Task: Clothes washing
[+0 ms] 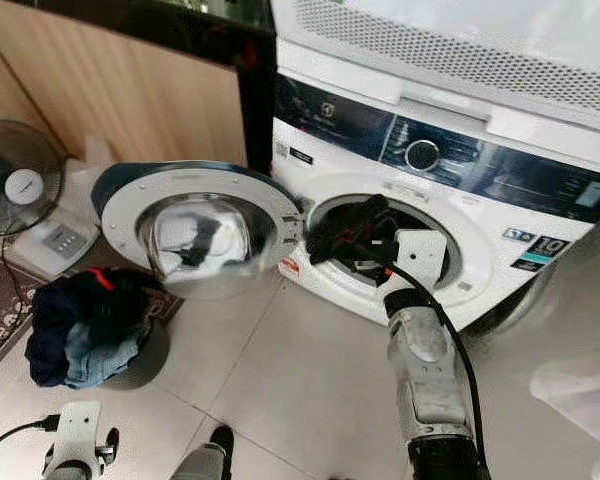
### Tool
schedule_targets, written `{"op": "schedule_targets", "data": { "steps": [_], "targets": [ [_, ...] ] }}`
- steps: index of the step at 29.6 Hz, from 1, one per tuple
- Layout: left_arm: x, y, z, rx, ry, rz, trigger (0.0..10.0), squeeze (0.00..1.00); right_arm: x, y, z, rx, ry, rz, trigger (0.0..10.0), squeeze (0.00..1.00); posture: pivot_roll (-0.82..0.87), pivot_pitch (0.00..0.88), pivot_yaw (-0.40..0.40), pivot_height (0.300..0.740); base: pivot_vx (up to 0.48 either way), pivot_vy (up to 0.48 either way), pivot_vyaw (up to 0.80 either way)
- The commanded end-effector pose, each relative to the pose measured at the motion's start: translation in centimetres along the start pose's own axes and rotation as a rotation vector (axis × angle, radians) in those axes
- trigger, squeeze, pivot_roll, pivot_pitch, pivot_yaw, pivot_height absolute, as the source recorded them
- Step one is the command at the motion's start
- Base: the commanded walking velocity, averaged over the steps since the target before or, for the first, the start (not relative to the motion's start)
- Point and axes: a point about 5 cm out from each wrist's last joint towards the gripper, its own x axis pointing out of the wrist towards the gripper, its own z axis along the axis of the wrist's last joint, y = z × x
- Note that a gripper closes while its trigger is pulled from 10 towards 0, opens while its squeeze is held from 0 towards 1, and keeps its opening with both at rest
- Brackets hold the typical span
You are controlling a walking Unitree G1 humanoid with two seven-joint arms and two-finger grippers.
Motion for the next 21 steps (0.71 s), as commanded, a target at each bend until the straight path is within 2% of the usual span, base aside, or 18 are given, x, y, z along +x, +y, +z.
{"op": "schedule_targets", "data": {
  "steps": [1,5,15,21],
  "targets": [
    [-0.40,-0.01,-1.08,-0.002,0.035,-0.003,10.0,0.00,-0.30,-0.46,-0.03,-0.002,0.005,-0.018,10.0,0.00,0.13,0.228,-0.042,0.740,0.000,0.000,0.00],
    [-0.41,-0.03,-1.13,-0.002,0.037,-0.006,10.0,0.00,-0.35,-0.18,0.02,-0.038,0.002,0.005,10.0,0.00,0.13,0.228,-0.043,0.740,0.000,0.000,0.60],
    [-0.45,-0.32,-1.24,0.009,0.043,-0.026,10.0,0.00,-0.39,-0.16,-0.19,-0.016,0.012,0.001,10.0,0.00,0.13,0.227,-0.042,0.740,0.000,0.000,0.80],
    [-0.52,-0.37,-1.35,0.003,0.044,-0.032,10.0,0.00,-0.34,-0.40,-0.20,-0.003,0.015,-0.015,10.0,0.00,0.12,0.221,-0.041,0.740,0.000,0.000,0.00]
  ]
}}
